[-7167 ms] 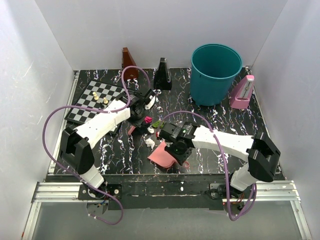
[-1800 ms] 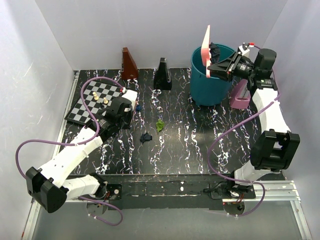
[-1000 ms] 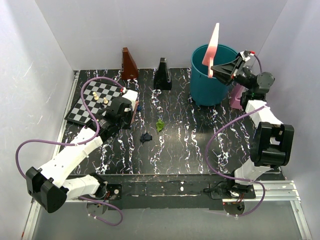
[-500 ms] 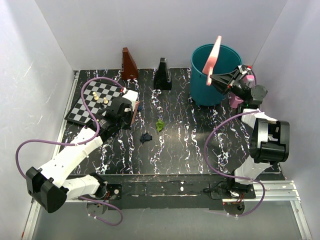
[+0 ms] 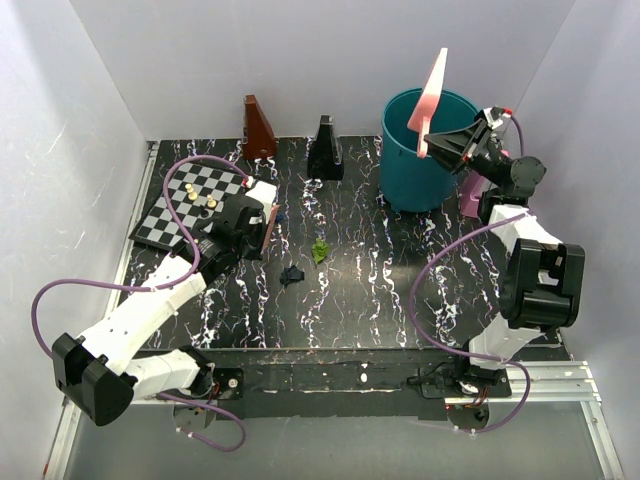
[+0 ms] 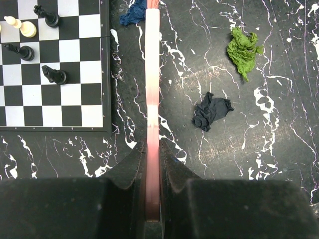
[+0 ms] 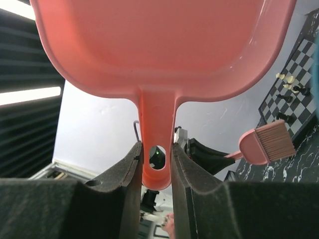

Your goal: Sweep away the paper scraps from the table

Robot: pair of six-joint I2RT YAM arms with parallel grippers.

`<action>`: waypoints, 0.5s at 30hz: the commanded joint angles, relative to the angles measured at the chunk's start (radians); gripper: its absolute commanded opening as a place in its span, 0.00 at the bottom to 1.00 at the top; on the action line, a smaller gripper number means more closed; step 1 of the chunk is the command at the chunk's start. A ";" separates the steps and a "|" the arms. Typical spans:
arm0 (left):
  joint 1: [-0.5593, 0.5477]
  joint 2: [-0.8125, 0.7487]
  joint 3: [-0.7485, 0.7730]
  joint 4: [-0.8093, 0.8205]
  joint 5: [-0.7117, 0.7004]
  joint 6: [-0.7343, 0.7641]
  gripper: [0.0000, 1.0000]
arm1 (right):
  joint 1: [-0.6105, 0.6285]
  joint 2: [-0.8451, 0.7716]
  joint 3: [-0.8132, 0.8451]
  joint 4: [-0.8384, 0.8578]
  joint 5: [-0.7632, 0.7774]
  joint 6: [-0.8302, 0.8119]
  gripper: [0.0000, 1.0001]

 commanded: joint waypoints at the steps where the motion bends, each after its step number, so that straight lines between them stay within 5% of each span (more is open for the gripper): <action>1: 0.004 -0.014 -0.005 0.024 -0.004 0.006 0.00 | 0.002 -0.099 0.090 -0.016 -0.106 -0.084 0.01; 6: 0.002 -0.010 0.000 0.028 -0.002 0.006 0.00 | 0.027 -0.272 0.113 -0.689 -0.212 -0.639 0.01; 10: 0.002 -0.011 0.005 0.028 -0.011 0.007 0.00 | 0.111 -0.376 0.320 -1.723 0.094 -1.459 0.01; 15: 0.001 0.000 0.023 0.021 -0.068 0.035 0.00 | 0.335 -0.393 0.378 -2.075 0.408 -1.744 0.01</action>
